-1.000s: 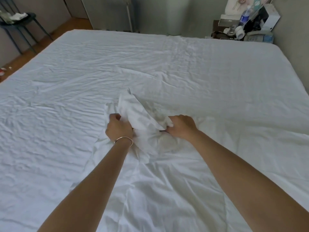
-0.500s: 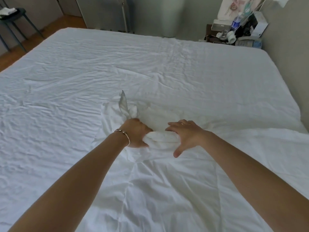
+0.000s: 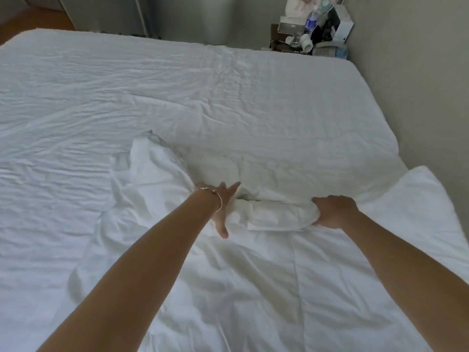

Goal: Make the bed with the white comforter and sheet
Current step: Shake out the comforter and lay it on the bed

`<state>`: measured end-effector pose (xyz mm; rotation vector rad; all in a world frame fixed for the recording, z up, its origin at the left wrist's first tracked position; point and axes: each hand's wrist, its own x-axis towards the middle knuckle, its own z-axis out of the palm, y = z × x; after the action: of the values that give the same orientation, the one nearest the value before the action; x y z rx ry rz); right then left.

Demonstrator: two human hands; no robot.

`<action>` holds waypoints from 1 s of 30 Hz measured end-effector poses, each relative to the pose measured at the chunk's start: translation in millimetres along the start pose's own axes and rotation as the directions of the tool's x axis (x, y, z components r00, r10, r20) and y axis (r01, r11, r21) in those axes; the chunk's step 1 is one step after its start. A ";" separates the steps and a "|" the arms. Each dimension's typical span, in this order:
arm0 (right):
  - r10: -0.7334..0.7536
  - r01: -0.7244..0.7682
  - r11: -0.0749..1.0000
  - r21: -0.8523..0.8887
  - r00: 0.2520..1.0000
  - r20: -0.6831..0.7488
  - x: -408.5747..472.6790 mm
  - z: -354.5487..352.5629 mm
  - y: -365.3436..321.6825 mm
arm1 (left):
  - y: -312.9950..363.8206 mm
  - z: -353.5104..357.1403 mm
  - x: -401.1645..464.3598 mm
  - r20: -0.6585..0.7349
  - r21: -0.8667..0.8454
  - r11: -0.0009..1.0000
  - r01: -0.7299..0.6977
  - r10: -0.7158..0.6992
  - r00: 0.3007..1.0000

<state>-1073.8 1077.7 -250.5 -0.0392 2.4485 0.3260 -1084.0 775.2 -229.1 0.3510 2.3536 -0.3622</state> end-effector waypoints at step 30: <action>0.383 -0.036 0.913 0.407 0.426 -0.820 60.7 -172.0 86.4 | -62.7 -191.6 61.0 -0.771 -0.300 0.926 0.228 -0.377 0.514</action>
<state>-1236.1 1122.8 -139.5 0.3548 3.5829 -0.0688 -1267.2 794.1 -126.8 -0.0188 3.3843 -0.1642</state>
